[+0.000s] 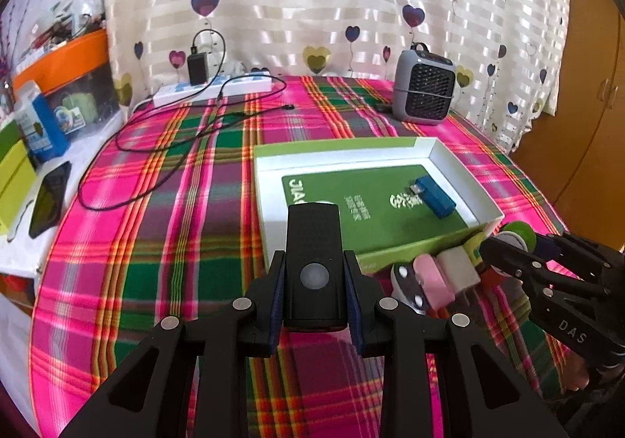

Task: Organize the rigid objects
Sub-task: 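Carry the black device and the spool into the green box and lower them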

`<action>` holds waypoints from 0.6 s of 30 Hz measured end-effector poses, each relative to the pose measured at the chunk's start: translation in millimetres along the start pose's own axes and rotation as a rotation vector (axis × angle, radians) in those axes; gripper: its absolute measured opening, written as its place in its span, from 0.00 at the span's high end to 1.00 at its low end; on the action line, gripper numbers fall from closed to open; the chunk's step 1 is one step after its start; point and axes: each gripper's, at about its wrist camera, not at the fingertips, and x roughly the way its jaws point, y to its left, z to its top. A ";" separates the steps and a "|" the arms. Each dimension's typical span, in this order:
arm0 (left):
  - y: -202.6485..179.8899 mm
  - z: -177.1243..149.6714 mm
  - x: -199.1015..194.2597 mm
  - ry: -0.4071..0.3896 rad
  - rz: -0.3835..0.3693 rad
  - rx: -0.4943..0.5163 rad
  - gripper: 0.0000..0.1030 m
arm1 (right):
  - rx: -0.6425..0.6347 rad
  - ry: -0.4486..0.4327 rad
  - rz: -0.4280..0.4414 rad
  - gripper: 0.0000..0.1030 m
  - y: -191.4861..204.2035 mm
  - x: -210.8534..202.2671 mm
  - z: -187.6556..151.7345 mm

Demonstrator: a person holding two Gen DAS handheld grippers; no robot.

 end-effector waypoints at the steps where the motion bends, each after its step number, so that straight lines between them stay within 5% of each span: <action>1: -0.8 2.9 1.7 -0.001 -0.003 0.004 0.75 | 0.000 -0.001 0.002 0.68 -0.4 1.3 2.6; 18: -5.4 45.8 53.1 0.024 -0.077 0.011 0.75 | -0.023 0.027 0.023 0.68 -12.8 44.8 50.1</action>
